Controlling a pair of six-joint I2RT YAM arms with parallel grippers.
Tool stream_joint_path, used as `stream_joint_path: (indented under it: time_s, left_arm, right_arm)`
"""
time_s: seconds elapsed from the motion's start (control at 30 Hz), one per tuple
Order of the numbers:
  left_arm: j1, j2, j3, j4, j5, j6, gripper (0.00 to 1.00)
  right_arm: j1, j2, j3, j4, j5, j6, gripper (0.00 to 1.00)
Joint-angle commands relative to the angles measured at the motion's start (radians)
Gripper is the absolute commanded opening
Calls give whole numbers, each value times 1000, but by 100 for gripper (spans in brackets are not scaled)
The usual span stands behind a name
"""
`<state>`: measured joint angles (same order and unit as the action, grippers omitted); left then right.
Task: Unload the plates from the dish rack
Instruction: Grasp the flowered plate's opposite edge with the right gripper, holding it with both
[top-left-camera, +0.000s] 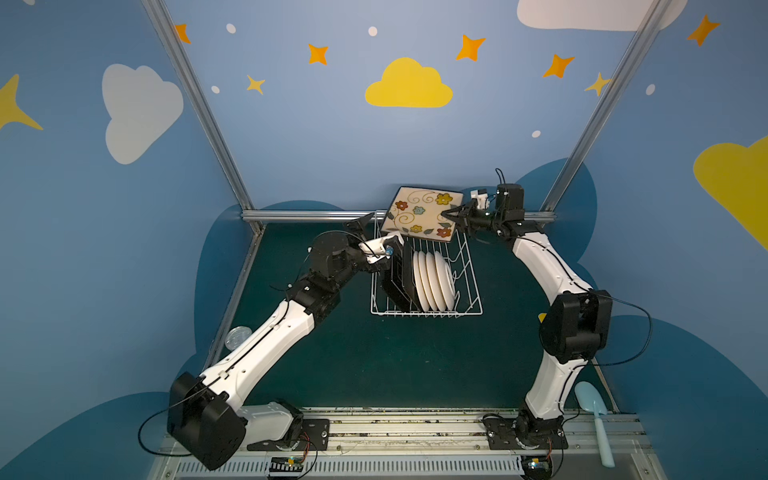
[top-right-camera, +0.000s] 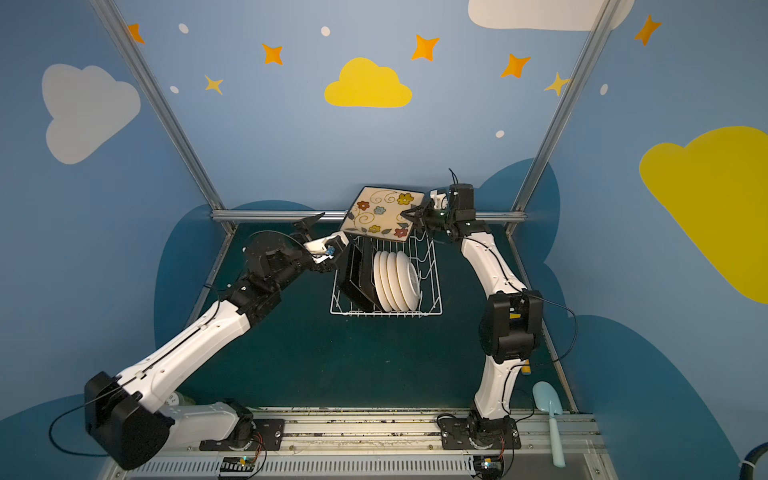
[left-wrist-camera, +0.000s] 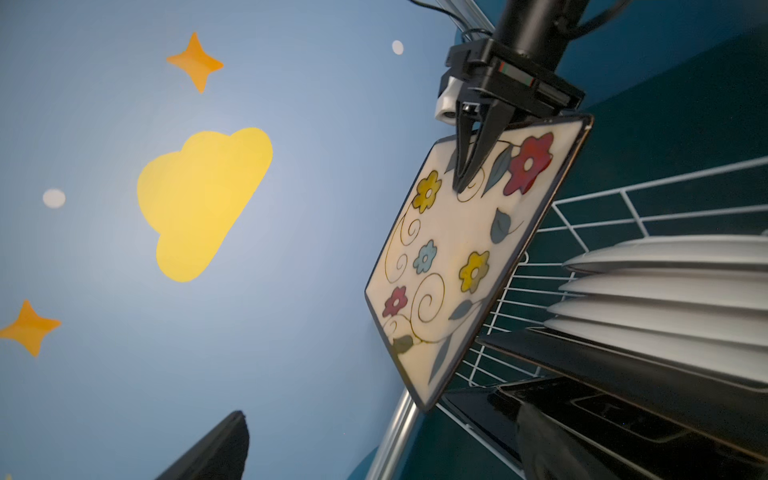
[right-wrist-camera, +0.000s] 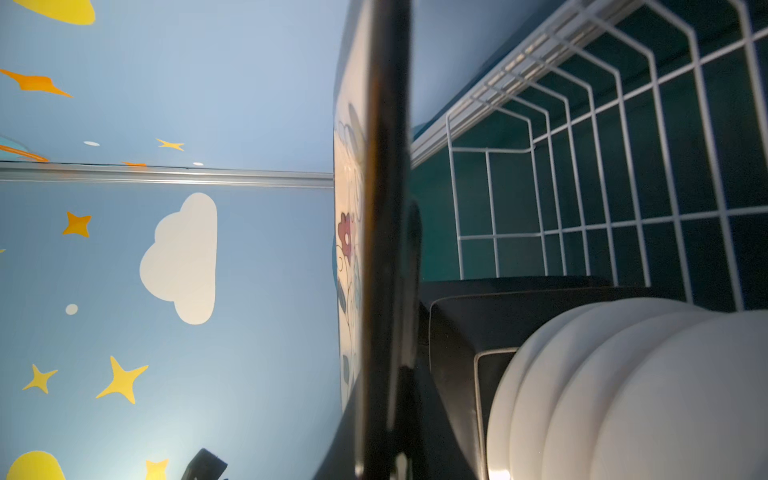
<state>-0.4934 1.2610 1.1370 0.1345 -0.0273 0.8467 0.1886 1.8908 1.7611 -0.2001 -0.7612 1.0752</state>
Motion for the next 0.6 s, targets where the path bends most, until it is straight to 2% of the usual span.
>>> stream_joint_path:
  time_s: [0.0,0.13,0.23,0.4,0.57]
  left_arm:
    - [65,-22,46,-157,74,-301,100]
    - [145,17,202,-347,129,-627,100]
    - [221,58,276,-412,294,-827,100]
    - [319,145,316,-347,612,-1131,100]
    - [348,264,362,-249,801,-1363,100]
  right_arm:
    - [-4,-116,22,166,-65,-51,0]
    - [-14,-124,5,210,-102,-87,0]
    - [-17,-124,-2,240,-148,-109,0]
    - [-18,-128,-10,257,-204,-156,0]
    - [-18,-137,-29,287,-238,-180,0]
